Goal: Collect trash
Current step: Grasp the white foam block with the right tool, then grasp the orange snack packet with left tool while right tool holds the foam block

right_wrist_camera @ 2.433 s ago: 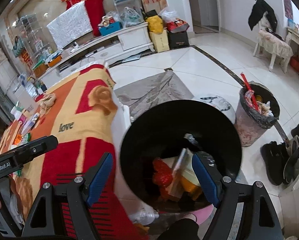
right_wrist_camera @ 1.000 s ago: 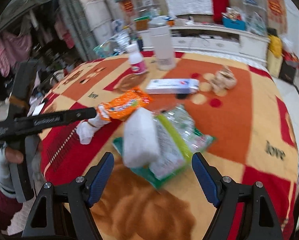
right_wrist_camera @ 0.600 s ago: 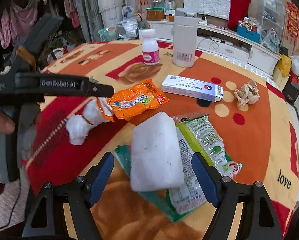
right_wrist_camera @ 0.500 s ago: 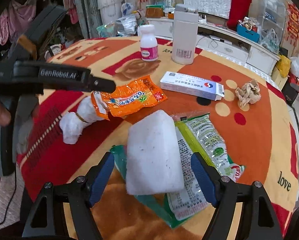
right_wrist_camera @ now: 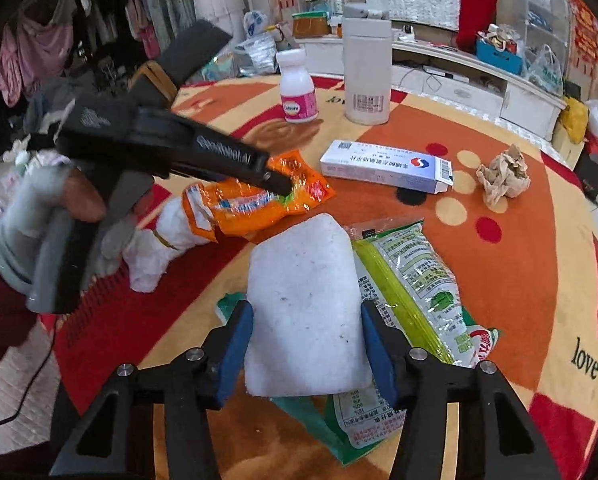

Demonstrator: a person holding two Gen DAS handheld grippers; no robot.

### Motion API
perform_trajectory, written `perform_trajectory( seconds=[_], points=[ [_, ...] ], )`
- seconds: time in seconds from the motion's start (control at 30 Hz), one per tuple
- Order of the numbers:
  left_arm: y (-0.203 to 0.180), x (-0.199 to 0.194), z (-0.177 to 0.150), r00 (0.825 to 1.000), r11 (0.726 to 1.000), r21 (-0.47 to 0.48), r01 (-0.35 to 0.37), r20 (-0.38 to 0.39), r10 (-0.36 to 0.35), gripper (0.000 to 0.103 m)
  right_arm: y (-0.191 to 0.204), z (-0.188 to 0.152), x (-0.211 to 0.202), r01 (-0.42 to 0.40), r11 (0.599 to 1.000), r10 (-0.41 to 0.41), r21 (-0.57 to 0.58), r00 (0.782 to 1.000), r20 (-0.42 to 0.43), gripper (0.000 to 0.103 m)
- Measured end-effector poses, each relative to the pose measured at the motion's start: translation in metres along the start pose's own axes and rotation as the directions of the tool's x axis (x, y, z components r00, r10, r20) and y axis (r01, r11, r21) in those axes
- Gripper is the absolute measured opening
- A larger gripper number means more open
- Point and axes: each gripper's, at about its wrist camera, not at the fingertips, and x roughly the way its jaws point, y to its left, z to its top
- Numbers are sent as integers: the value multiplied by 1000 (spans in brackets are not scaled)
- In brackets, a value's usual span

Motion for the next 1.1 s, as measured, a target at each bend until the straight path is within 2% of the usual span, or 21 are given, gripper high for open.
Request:
perform_trajectory(
  seconds=[0.17, 0.4, 0.5, 0.6, 0.63, 0.7, 0.77, 0.83, 0.9, 1.0, 1.1],
  points=[
    [-3, -24, -5, 999, 1000, 14, 10, 42, -10, 7, 3, 5, -22, -19, 1000, 19, -3, 998, 52, 51],
    [-13, -65, -14, 991, 999, 6, 47, 125, -47, 5, -9, 1, -40, -12, 999, 9, 31, 997, 78, 51],
    [-20, -62, -18, 992, 1000, 22, 0, 126, -3, 5, -14, -2, -45, -9, 999, 5, 48, 997, 82, 51],
    [-12, -48, -17, 994, 999, -36, -31, 105, 35, 7, -16, -5, -47, -17, 998, 12, 57, 996, 83, 51],
    [-9, -44, -17, 995, 998, -46, -31, 96, 35, 10, -15, -6, -48, -19, 998, 15, 56, 996, 83, 51],
    [-4, -36, -18, 996, 997, -71, -31, 84, 37, 38, -13, -8, -50, -21, 999, 17, 46, 996, 83, 51],
    [0, -31, -18, 997, 994, -106, -4, 82, 13, 48, -12, -10, -51, -17, 999, 14, 39, 997, 80, 52],
    [-1, -27, -17, 997, 993, -122, 11, 74, -2, 50, -15, -11, -51, -19, 999, 15, 49, 997, 79, 52],
    [-7, -20, -16, 998, 992, -124, 5, 58, 2, 59, -19, -11, -50, -23, 998, 18, 62, 997, 78, 52],
    [-19, -7, -16, 1000, 996, -87, -14, 21, 16, 60, -21, -11, -51, -26, 997, 20, 68, 997, 80, 52],
    [-30, 5, -19, 998, 997, -42, -68, 0, 68, 60, -24, -12, -52, -30, 997, 24, 73, 996, 82, 52]
  ],
)
